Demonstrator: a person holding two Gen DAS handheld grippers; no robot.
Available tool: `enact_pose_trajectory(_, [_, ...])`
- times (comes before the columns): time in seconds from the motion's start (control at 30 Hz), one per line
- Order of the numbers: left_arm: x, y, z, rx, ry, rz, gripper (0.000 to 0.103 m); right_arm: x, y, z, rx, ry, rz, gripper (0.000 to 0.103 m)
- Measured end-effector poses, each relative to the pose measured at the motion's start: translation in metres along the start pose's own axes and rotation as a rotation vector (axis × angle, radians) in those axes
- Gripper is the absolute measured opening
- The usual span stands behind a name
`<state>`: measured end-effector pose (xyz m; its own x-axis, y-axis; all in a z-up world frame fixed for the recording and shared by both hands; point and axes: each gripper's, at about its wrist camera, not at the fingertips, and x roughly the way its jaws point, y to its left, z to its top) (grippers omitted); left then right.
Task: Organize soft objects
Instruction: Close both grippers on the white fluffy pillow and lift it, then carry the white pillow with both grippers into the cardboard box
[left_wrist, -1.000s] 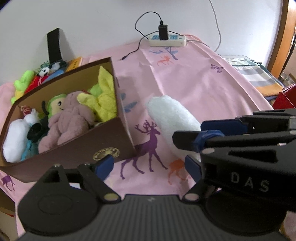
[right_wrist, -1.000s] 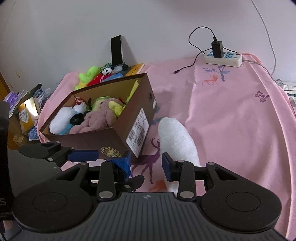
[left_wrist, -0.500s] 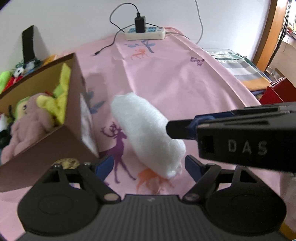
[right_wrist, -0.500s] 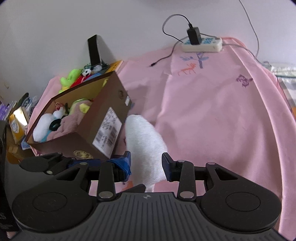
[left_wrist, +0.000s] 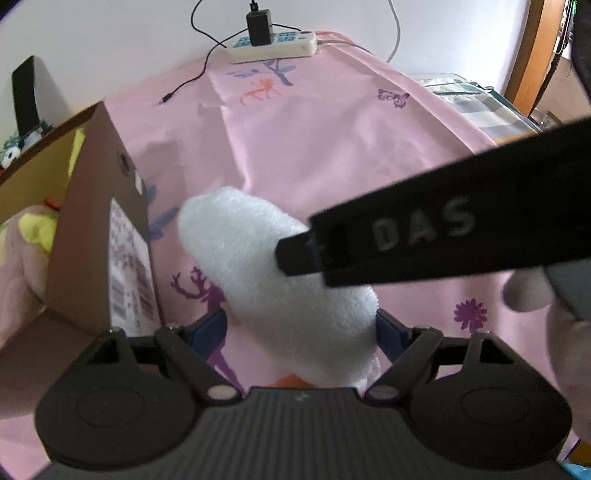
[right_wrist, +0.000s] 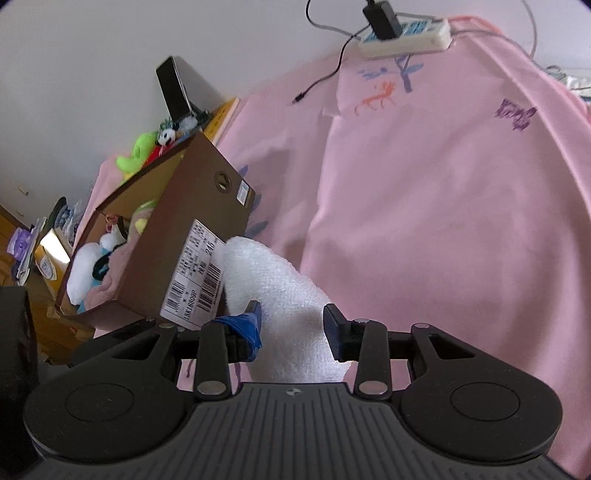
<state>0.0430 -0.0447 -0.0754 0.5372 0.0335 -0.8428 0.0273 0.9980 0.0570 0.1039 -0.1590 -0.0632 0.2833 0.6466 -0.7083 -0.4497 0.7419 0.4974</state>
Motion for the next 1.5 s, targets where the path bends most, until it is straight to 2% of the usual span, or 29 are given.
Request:
enact_pose_trajectory(0.1, [0.006, 0.002, 0.003, 0.01, -0.001, 0.0, 0.083, 0.012, -0.007, 0.004, 0.018, 0.031, 0.032, 0.021])
enact_pose_trajectory(0.3, [0.017, 0.006, 0.008, 0.018, 0.01, 0.009, 0.074, 0.026, -0.019, 0.013, 0.102, 0.09, 0.122, 0.024])
enact_pose_trajectory(0.53, [0.008, 0.001, 0.009, 0.053, -0.025, 0.002, 0.066, 0.017, -0.016, 0.012, 0.073, 0.073, 0.108, 0.02])
enact_pose_trajectory(0.8, [-0.025, -0.003, 0.003, 0.095, -0.105, -0.035, 0.066, -0.013, -0.002, 0.003, 0.068, -0.007, 0.079, 0.02])
enact_pose_trajectory(1.0, [-0.058, 0.007, 0.002, 0.116, -0.186, -0.044, 0.066, -0.034, 0.019, -0.003, 0.092, -0.091, 0.094, 0.02])
enact_pose_trajectory(1.33, [-0.118, 0.058, -0.01, 0.1, -0.317, -0.017, 0.065, -0.038, 0.078, 0.001, 0.062, -0.21, 0.161, 0.02])
enact_pose_trajectory(1.5, [-0.129, 0.092, -0.008, 0.089, -0.35, 0.017, 0.065, -0.025, 0.109, 0.009, 0.029, -0.248, 0.188, 0.02])
